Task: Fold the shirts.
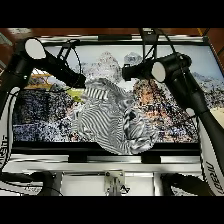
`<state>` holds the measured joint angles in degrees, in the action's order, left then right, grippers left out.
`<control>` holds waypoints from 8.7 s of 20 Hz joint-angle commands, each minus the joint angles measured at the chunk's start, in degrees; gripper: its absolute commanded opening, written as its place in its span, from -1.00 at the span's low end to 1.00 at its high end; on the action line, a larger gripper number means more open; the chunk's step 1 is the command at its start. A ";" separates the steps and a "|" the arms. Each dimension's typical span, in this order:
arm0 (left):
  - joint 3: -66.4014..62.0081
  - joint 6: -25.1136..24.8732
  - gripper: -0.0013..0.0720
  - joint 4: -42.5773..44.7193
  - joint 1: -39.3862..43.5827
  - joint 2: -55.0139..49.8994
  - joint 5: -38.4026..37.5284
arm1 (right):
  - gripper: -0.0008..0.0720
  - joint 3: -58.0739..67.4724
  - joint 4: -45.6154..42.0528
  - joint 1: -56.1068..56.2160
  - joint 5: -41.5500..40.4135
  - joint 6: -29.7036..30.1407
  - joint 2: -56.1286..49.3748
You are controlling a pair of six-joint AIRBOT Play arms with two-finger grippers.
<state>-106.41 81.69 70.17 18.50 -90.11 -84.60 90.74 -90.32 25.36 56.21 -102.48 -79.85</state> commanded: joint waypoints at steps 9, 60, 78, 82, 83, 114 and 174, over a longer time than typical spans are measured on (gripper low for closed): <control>0.02 -0.02 -0.80 0.39 0.22 2.60 -0.13 | 0.79 0.92 31.80 -6.21 14.60 30.82 -12.55; 9.49 13.44 -0.79 -7.32 -3.26 -10.51 10.84 | -0.76 0.98 11.63 1.11 10.73 20.15 -2.23; -7.34 4.48 -0.80 -17.73 -5.31 31.69 25.62 | -0.76 27.80 7.23 -4.17 5.88 11.21 19.98; -7.32 6.60 -0.80 -12.87 -5.31 22.45 10.95 | -0.76 21.46 8.81 -4.17 23.41 1.09 19.19; -7.32 6.60 -0.80 -12.94 -5.25 19.17 9.29 | -0.76 17.97 9.75 -4.11 26.91 0.26 18.38; -9.16 4.24 -0.80 4.35 4.33 10.14 -8.96 | -0.76 -9.97 2.89 3.32 5.31 10.29 24.35; 3.08 -18.23 0.89 12.24 -64.92 -10.16 5.88 | -0.76 -13.60 1.86 13.68 1.05 -5.66 4.79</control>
<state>-103.26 67.55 80.62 -47.57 -95.18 -81.78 77.08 -88.44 39.00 58.92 -107.02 -75.02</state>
